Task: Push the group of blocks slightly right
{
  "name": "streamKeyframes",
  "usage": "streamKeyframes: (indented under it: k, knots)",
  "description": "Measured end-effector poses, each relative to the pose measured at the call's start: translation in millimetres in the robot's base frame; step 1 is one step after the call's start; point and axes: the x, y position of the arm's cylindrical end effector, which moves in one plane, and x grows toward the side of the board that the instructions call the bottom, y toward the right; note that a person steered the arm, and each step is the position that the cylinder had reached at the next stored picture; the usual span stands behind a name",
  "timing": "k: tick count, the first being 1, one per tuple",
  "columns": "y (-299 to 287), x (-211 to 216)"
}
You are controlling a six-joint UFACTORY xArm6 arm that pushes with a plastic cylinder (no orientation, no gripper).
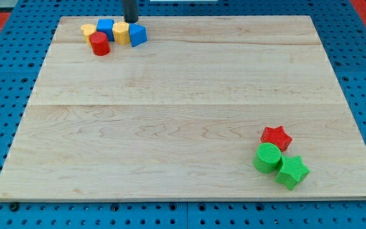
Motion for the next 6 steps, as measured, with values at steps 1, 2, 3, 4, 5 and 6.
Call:
streamKeyframes:
  k: [1, 2, 3, 4, 5, 6]
  knots:
    - [-22, -16]
    - [-55, -16]
    - [-99, -17]
    - [-119, -11]
    - [-109, 21]
    - [-62, 36]
